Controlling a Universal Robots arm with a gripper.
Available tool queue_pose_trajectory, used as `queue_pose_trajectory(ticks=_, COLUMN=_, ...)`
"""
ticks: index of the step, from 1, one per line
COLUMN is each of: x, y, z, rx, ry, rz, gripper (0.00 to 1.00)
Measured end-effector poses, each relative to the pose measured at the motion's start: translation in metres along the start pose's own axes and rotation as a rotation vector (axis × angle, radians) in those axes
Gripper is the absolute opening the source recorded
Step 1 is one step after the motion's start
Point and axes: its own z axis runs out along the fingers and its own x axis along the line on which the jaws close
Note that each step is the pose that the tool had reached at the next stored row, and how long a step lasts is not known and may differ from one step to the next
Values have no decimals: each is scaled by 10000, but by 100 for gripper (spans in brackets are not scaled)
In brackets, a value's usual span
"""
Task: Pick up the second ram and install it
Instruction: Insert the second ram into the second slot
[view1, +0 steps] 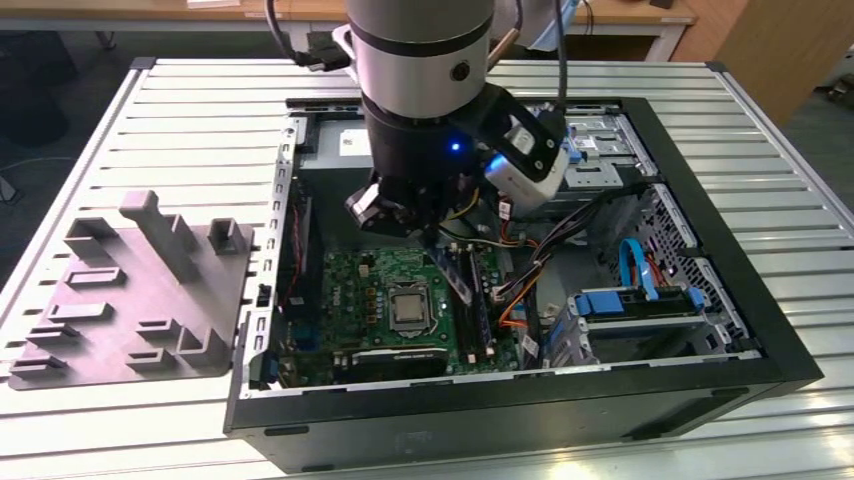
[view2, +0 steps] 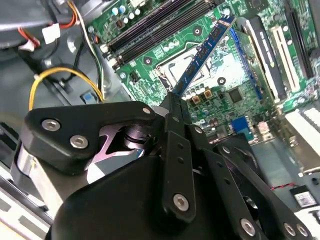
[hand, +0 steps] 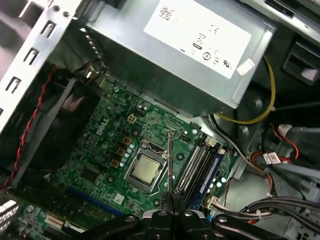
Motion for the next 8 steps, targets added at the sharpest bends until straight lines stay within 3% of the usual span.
queue_pose_trajectory(ticks=6, x=1, y=0, z=6, rx=113, ry=-56, rz=1089, gripper=11)
queue_pose_trajectory(ticks=8, x=1, y=0, z=9, rx=171, ry=-84, rz=1642, gripper=11)
